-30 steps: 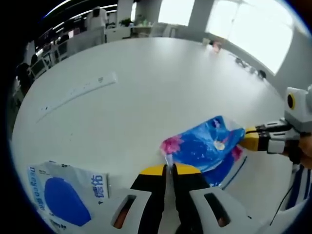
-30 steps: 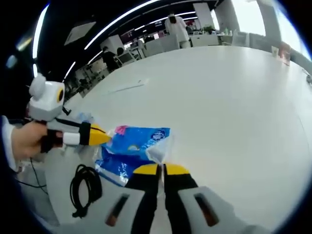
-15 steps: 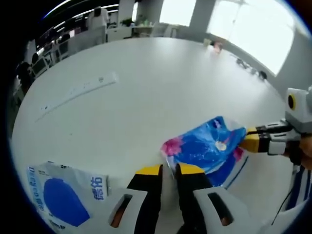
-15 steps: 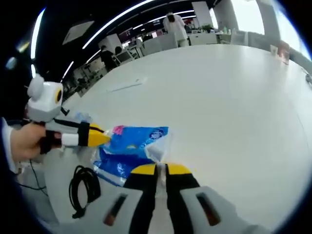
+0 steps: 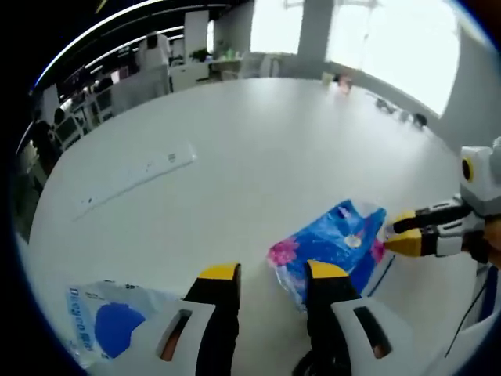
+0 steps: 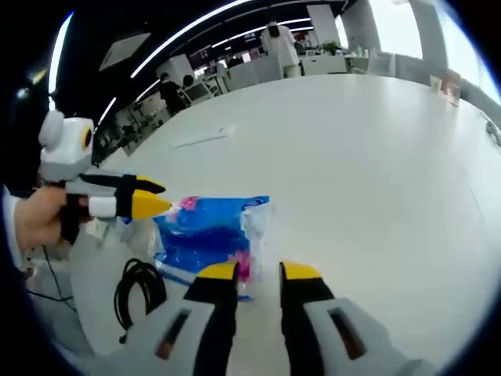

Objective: Arrange the tabletop items into an orderly group along one side of the table until the central work area is clear of visible clutter.

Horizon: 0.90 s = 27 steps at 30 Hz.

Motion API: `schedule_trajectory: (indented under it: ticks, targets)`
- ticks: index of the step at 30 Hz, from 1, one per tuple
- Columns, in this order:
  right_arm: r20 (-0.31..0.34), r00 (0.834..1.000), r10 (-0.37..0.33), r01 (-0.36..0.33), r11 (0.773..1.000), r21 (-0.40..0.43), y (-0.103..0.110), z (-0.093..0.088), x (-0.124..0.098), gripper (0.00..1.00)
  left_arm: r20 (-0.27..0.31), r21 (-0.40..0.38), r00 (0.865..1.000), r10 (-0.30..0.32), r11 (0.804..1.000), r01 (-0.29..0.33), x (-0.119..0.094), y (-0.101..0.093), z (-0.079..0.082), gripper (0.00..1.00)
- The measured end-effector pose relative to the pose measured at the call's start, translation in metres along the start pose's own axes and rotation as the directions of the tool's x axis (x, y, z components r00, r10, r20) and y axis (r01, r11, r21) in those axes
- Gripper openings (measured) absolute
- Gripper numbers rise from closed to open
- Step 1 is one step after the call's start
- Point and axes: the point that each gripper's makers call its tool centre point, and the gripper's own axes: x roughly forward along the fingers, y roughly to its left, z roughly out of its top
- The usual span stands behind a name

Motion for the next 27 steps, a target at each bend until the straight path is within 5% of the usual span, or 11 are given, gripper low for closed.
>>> schedule_trajectory:
  ticks: [27]
  targets:
    - [0.067, 0.996, 0.061, -0.056, 0.996, -0.077, 0.042, 0.02, -0.039, 0.23, 0.155, 0.03, 0.985, 0.079, 0.996, -0.084, -0.095, 0.016, 0.023, 0.43]
